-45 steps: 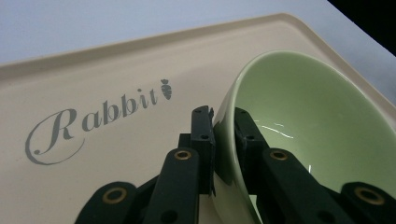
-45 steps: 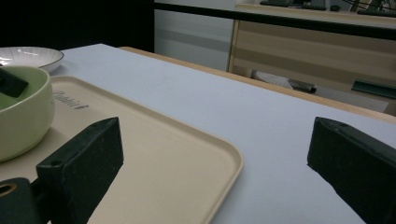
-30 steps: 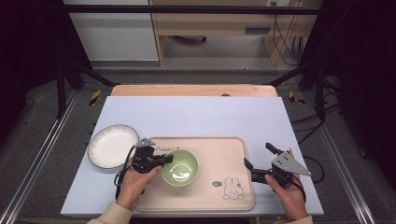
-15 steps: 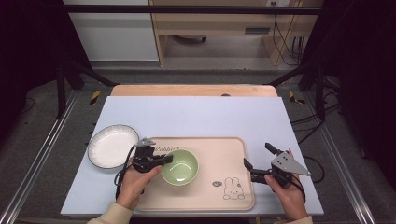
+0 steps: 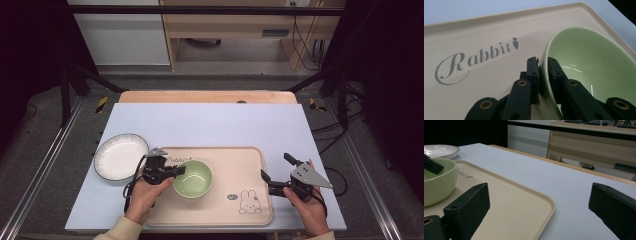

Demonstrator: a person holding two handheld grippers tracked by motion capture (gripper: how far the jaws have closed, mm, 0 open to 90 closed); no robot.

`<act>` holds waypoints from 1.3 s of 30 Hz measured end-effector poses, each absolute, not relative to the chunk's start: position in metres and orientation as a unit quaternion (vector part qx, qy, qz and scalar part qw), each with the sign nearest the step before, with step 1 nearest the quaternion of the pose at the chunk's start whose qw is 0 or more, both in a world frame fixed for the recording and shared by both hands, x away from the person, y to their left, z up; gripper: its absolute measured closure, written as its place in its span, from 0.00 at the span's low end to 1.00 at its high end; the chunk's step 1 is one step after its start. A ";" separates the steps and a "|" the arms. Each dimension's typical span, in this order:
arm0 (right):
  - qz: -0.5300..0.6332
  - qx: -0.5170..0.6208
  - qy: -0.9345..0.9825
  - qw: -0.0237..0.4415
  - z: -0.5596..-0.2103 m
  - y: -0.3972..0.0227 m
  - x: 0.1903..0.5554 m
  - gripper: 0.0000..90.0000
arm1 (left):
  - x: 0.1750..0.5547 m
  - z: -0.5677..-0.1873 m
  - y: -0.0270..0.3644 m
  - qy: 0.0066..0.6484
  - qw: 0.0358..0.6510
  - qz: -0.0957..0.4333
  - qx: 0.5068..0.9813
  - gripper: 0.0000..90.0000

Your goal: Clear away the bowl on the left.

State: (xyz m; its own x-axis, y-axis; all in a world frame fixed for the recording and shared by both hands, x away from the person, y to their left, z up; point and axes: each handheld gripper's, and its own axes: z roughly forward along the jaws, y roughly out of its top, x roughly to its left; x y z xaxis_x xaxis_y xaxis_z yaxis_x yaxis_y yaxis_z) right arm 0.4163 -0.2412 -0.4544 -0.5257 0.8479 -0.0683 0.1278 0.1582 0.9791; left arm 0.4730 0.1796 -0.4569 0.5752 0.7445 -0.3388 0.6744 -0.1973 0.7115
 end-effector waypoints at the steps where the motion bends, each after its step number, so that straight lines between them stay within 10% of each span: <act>1: 0.542 0.356 0.685 0.332 -0.454 -0.241 0.416 0.04 | 0.473 -0.457 0.180 0.459 0.437 0.040 0.773 0.91; 39: 0.540 0.355 0.688 0.330 -0.455 -0.240 0.417 0.04 | 0.471 -0.451 0.181 0.452 0.440 0.070 0.772 0.81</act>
State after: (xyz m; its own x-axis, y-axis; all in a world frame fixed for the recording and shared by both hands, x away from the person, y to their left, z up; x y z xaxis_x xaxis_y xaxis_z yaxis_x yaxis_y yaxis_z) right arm 0.4166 -0.2400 -0.4551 -0.5306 0.8446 -0.0712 0.1317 0.1652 0.9774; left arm 0.4707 0.1812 -0.4508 0.5811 0.7601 -0.2910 0.6375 -0.2028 0.7433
